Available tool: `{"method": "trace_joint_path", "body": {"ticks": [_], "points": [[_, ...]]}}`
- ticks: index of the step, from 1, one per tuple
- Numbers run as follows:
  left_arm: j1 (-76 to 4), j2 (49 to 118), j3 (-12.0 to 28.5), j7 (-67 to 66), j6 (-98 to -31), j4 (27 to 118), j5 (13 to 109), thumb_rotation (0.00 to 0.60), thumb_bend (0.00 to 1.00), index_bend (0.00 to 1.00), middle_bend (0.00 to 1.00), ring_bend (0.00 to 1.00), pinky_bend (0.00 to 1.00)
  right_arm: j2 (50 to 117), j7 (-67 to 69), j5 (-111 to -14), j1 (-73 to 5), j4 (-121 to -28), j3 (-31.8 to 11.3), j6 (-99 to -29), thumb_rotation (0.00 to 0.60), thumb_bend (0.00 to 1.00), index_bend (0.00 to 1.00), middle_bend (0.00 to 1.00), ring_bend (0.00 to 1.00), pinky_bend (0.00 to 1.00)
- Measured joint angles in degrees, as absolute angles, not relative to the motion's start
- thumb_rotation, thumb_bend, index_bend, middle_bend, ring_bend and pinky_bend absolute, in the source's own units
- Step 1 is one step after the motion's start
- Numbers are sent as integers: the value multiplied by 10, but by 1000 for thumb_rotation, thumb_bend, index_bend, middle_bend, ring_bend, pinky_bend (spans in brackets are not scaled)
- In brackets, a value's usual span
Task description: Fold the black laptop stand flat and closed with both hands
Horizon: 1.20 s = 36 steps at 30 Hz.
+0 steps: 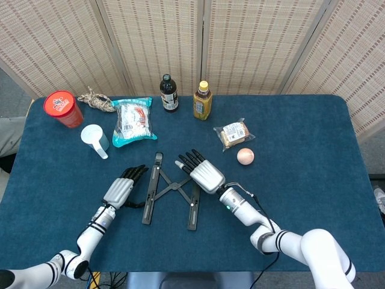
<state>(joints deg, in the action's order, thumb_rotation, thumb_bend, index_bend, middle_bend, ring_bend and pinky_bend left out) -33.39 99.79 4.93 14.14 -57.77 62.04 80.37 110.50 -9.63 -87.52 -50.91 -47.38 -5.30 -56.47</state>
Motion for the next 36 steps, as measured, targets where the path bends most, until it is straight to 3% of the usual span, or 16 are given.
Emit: {"method": "trace_joint_path", "body": {"ticks": [36], "points": [[-353,991,48,149,-565,638,819,600,135,18,0,0,0,1175,-57,-894,-537,-407,-74,-609,600,0,0,0,0,0]]}}
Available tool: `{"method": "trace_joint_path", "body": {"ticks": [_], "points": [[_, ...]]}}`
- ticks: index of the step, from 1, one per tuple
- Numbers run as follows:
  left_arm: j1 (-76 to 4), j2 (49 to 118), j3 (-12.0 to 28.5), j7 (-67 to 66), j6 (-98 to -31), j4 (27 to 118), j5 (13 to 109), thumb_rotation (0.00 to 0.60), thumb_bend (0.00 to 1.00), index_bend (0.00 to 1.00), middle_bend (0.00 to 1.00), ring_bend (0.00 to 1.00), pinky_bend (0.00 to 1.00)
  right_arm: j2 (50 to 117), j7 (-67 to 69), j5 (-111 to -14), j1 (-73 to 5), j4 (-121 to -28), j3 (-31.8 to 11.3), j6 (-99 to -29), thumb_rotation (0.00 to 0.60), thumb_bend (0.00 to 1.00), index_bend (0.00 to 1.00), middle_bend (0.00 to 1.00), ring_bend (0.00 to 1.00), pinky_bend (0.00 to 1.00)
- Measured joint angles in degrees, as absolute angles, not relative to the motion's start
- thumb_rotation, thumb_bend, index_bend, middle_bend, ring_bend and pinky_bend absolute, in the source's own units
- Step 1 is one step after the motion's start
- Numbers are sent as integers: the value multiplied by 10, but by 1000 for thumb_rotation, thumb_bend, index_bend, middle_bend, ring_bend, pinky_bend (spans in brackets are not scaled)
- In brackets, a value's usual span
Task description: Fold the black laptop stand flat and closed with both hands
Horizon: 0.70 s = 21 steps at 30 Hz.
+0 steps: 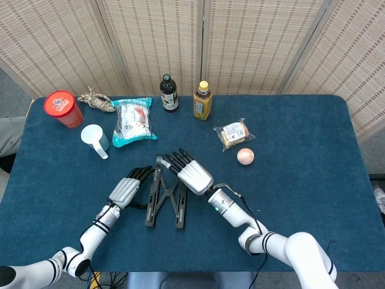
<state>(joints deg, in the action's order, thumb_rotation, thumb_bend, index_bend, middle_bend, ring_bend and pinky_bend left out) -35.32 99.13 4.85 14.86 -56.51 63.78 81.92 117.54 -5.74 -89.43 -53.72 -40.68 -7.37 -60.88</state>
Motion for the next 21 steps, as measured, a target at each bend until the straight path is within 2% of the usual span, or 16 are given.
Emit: {"method": "trace_joint_path", "body": {"ticks": [13,21], "points": [[-363,990,48,140,-563,650,824,600,135,19,0,0,0,1188,-63,-894,-552,-409,-81,-607,600,0,0,0,0,0],[-349,964,45,130,-572,661,814,600,135,19,0,0,0,1145,-64,-901,-545,-456,-66,-602,600,0,0,0,0,0]]}}
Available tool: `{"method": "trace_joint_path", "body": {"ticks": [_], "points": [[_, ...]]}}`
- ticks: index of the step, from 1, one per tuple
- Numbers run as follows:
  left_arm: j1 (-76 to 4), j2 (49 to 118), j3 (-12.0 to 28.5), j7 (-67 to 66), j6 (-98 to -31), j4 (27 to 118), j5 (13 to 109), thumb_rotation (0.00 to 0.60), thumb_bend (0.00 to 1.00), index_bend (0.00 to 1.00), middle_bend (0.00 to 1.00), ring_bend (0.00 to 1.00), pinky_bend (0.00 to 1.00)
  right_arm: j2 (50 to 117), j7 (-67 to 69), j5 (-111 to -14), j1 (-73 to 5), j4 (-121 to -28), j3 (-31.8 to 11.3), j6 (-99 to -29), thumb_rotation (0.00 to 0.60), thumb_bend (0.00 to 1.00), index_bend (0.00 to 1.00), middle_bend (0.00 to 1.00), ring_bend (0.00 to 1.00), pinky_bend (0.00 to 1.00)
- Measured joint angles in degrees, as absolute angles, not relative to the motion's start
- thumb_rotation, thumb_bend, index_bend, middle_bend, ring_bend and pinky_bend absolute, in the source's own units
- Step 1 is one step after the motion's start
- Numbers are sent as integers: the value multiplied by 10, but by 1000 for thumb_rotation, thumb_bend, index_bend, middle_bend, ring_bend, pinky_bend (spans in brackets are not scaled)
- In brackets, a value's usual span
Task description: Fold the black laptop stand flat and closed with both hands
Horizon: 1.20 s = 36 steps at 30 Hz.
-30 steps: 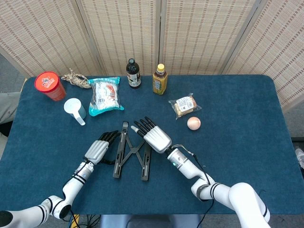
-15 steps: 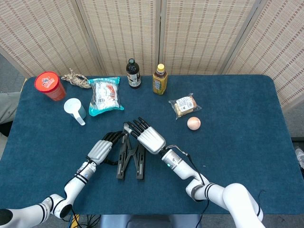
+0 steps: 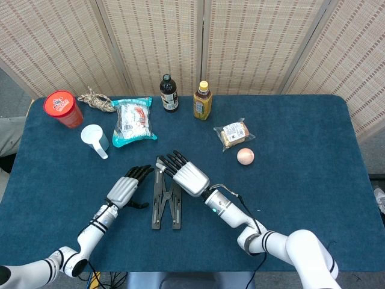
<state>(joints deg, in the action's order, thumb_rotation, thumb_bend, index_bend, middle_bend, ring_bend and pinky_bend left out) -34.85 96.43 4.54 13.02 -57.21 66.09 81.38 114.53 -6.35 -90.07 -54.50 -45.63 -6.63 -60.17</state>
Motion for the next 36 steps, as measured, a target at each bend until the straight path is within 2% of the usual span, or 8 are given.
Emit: {"method": "trace_joint_path", "body": {"ticks": [7,13,17,23,36], "points": [[-325,925,47,105,-599,694,799,600,135,19,0,0,0,1060,-64,-909,-547,-562,-53,-575,600,0,0,0,0,0],[-306,894,52,82,-616,720,782,600,135,19,0,0,0,954,-45,-913,-580,-693,-45,-486,600,0,0,0,0,0],[-295,881,54,73,-628,732,777,600,135,19,0,0,0,909,-27,-916,-614,-741,-41,-424,600,0,0,0,0,0],[-284,871,56,70,-637,741,771,600,135,19,0,0,0,900,-4,-942,-668,-753,-28,-364,600,0,0,0,0,0],[-275,870,60,82,-641,739,770,600,135,19,0,0,0,949,35,-986,-719,-676,4,-339,600,0,0,0,0,0]]}}
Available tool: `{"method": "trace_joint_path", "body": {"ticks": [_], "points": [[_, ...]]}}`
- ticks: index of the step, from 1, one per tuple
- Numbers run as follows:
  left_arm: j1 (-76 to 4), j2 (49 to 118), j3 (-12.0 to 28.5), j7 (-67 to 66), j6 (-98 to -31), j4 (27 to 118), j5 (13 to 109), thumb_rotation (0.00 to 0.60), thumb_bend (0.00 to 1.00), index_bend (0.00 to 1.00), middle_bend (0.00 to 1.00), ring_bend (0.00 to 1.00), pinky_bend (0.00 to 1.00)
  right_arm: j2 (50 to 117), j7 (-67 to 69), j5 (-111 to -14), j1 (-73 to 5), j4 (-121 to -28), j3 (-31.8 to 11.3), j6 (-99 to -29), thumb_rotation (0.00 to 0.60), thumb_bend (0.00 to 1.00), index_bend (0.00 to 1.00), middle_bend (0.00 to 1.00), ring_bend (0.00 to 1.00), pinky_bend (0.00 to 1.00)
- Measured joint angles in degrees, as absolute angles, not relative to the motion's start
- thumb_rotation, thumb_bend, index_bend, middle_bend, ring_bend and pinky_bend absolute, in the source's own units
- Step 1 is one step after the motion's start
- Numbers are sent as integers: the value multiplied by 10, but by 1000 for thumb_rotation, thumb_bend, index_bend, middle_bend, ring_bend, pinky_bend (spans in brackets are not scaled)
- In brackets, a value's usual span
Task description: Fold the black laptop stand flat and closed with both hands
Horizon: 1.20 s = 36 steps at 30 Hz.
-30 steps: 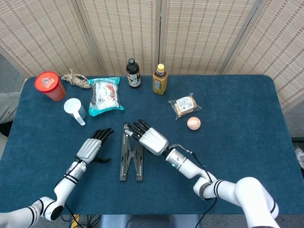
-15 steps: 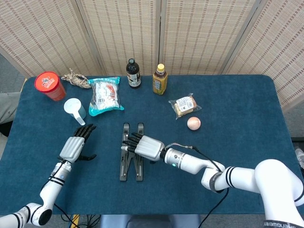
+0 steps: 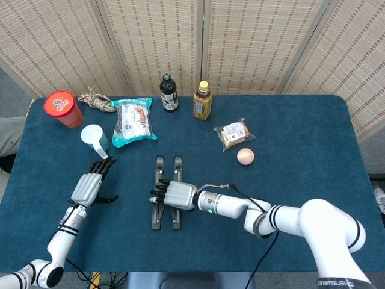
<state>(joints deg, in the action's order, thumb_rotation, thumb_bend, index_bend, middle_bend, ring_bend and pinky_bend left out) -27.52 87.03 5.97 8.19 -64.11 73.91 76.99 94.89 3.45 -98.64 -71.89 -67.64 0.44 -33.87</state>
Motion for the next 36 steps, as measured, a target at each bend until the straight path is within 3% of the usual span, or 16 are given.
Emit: {"method": "trace_joint_path", "body": {"ticks": [20,36], "points": [[-269,876,65,93,-644,729,770,600,134,19,0,0,0,980,95,-1000,-771,-620,33,-315,600,5,0,21,0,0],[-267,880,68,102,-645,721,773,600,135,19,0,0,0,998,132,-1003,-793,-590,44,-320,600,151,13,196,0,0]]}}
